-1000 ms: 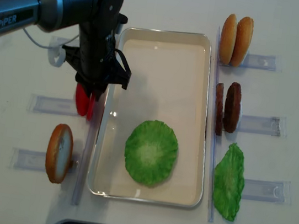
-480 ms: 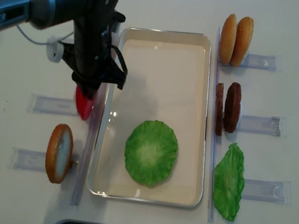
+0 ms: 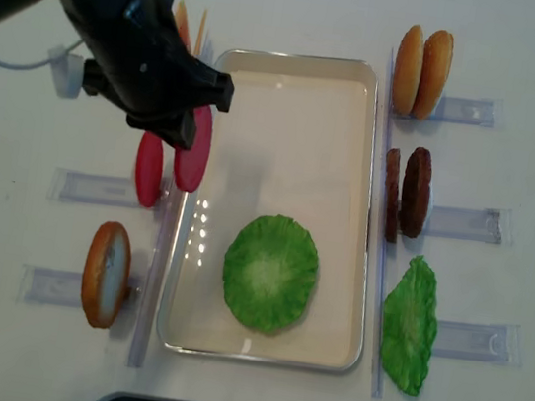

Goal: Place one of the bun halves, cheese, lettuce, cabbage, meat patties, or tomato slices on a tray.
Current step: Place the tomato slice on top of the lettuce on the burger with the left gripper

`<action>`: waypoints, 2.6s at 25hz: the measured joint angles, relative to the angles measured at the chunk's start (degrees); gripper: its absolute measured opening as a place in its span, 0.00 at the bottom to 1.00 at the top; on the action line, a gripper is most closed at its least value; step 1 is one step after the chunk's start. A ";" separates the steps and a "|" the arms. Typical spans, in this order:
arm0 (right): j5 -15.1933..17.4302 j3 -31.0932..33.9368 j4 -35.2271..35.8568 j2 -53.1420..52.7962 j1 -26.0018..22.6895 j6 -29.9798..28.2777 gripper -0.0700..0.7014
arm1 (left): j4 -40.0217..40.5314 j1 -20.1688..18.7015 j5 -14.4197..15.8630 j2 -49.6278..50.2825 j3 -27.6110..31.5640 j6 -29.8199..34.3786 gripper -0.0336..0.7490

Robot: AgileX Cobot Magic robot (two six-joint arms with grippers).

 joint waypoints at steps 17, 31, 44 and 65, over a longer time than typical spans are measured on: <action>0.00 0.00 0.00 0.00 0.00 0.00 0.71 | -38.10 0.00 -23.33 -20.58 31.00 28.76 0.12; 0.00 0.00 0.00 0.00 0.00 0.00 0.71 | -51.70 0.00 -28.45 -9.50 32.77 42.75 0.12; 0.00 0.00 0.00 0.00 0.00 0.00 0.71 | -70.13 0.00 -29.81 -1.14 32.77 67.41 0.12; 0.00 0.00 0.00 0.00 0.00 0.00 0.71 | -75.73 0.00 -27.41 4.74 32.77 73.58 0.12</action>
